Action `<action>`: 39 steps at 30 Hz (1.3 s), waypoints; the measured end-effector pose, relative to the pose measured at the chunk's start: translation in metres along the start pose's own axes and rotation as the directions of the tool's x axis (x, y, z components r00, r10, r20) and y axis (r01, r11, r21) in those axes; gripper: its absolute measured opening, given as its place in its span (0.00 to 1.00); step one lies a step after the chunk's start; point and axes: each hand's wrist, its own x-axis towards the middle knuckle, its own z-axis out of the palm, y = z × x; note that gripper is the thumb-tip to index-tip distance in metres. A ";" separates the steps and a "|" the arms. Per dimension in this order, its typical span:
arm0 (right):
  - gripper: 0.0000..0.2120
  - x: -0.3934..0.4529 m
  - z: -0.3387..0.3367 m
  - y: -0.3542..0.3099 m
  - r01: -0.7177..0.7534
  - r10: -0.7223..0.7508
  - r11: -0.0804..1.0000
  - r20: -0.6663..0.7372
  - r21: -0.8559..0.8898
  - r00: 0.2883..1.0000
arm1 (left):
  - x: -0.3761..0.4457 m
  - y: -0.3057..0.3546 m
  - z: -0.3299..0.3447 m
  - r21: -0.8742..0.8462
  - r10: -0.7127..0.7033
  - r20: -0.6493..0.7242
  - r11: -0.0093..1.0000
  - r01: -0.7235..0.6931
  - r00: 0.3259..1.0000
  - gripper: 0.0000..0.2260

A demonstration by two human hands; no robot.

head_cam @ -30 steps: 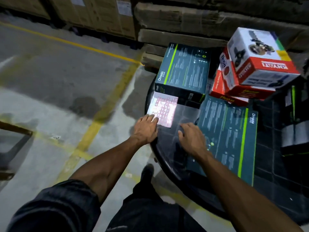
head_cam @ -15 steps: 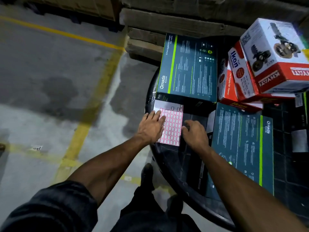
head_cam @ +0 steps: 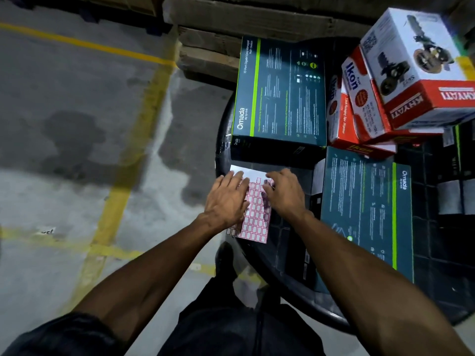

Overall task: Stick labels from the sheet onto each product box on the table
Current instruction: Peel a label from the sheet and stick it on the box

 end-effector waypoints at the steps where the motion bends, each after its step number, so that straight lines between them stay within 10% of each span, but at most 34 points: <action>1: 0.16 0.001 0.001 -0.002 0.021 -0.021 0.999 -0.001 -0.026 1.000 | 0.005 -0.002 0.000 0.015 0.010 0.011 1.000 -0.010 1.000 0.29; 39: 0.10 0.028 0.008 0.004 0.270 -0.272 0.935 0.024 -0.230 0.962 | 0.018 -0.005 0.007 0.004 -0.003 0.078 1.000 0.003 0.997 0.33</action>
